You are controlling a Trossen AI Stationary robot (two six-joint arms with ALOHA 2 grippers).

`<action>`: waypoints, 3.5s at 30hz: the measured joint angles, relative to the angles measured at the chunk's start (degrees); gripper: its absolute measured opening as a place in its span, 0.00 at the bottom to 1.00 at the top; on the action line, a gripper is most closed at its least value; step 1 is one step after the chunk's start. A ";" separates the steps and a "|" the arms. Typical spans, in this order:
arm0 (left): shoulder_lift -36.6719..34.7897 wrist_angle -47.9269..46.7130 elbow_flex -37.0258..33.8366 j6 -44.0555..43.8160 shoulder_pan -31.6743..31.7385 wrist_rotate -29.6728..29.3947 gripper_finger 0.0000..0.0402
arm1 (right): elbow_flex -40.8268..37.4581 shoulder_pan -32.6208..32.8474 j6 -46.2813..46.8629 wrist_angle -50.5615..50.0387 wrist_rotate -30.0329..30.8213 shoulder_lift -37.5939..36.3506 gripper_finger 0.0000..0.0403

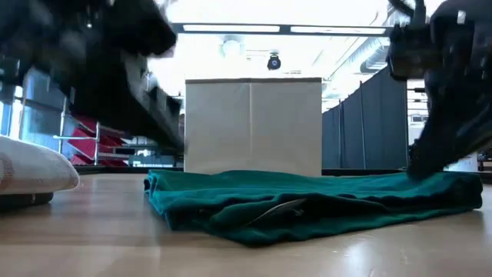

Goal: Fold towel
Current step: Fold the green towel, then stack the folded green towel on top of the white checkered towel

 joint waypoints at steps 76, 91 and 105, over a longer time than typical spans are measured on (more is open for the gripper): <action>14.96 -10.26 21.33 22.17 23.56 21.05 0.46 | 14.59 16.00 -0.08 -14.93 23.12 0.70 0.00; 25.59 -15.65 27.29 22.90 24.88 21.78 0.48 | 14.57 16.81 -0.08 -15.18 22.96 0.70 0.00; 23.75 -19.13 27.00 17.60 20.97 6.75 0.01 | 14.55 16.83 -0.32 -15.63 23.22 0.70 0.00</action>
